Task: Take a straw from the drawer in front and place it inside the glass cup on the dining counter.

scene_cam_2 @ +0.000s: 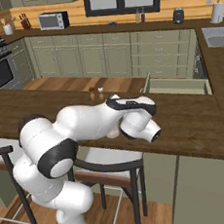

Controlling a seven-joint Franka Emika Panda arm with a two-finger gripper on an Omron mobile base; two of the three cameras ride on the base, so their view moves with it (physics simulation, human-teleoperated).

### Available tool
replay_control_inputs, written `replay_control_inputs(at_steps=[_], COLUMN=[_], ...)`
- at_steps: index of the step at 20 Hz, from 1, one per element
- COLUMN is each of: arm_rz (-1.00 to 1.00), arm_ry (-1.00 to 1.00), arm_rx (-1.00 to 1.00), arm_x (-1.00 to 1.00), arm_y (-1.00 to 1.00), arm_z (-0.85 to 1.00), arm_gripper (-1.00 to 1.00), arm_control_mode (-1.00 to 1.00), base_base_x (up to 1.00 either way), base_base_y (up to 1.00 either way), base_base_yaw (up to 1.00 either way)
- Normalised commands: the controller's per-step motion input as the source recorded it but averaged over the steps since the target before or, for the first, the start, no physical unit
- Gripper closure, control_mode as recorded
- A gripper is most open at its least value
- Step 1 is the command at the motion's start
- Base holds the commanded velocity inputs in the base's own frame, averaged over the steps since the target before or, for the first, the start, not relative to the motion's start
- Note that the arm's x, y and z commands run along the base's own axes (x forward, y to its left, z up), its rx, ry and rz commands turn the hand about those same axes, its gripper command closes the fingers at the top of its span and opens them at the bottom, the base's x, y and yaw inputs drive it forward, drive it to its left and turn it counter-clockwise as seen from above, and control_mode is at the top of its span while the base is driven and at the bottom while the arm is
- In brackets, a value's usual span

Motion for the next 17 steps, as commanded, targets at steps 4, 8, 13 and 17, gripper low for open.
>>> replay_control_inputs(at_steps=[4,8,13,17], arm_rz=[0.0,0.0,-0.03,-0.11], arm_ry=[-0.12,-0.02,0.01,0.1], arm_rx=[0.0,-0.1,-0.41,-0.58], arm_x=[-0.57,-0.47,-0.65,-0.69], arm_y=[-0.31,-0.04,0.02,0.21], arm_z=[1.0,1.0,0.84,0.18], arm_gripper=[-1.0,-1.0,-1.0,-1.0], arm_control_mode=[-1.0,-1.0,-1.0,-1.0], base_base_x=[0.0,0.0,0.0,0.0], base_base_y=[0.0,0.0,0.0,0.0], base_base_yaw=[0.0,0.0,0.0,0.0])
